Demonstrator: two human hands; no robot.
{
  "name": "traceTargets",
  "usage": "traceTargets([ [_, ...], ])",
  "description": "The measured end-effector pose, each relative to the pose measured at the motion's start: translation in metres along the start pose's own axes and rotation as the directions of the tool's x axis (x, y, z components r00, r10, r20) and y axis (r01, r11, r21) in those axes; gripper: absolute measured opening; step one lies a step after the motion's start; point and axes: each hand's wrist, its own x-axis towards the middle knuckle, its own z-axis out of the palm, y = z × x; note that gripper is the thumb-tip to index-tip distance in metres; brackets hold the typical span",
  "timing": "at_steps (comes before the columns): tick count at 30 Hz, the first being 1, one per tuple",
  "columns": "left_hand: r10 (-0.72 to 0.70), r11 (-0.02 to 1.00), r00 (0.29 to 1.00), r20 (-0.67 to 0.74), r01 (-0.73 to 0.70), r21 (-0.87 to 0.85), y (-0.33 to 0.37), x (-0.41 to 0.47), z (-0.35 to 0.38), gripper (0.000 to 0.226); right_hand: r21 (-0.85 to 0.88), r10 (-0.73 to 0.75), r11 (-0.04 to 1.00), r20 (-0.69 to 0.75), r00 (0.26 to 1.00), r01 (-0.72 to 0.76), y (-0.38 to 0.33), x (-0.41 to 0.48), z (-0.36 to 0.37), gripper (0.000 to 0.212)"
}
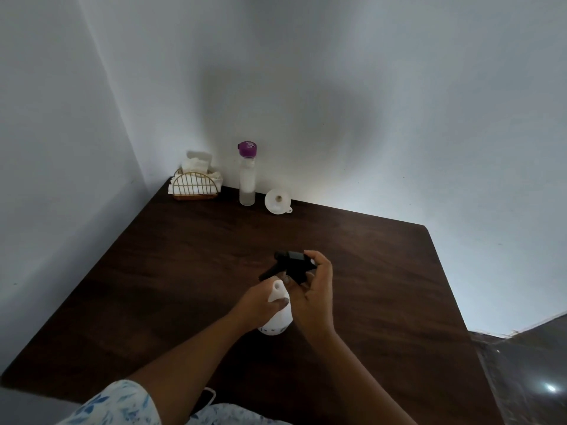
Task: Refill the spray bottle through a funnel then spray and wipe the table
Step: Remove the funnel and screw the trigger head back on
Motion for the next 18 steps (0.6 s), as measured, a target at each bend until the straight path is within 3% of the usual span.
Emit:
traceTargets([
  [5, 0.054, 0.994, 0.999, -0.001, -0.054, -0.091, 0.005, -0.008, -0.003, 0.029, -0.181, 0.008, 0.983, 0.074, 0.997, 0.006, 0.011, -0.001, 0.012, 0.058],
  [10, 0.072, 0.989, 0.997, -0.025, -0.074, -0.13, 0.006, -0.009, -0.002, 0.03, -0.278, 0.041, 0.96, 0.104, 0.994, -0.01, 0.015, -0.003, 0.016, 0.057],
  [18, 0.024, 0.998, 1.0, -0.01, -0.025, -0.066, 0.003, -0.007, 0.0, 0.019, -0.282, 0.075, 0.959, 0.131, 0.989, -0.036, 0.016, 0.003, 0.017, 0.06],
])
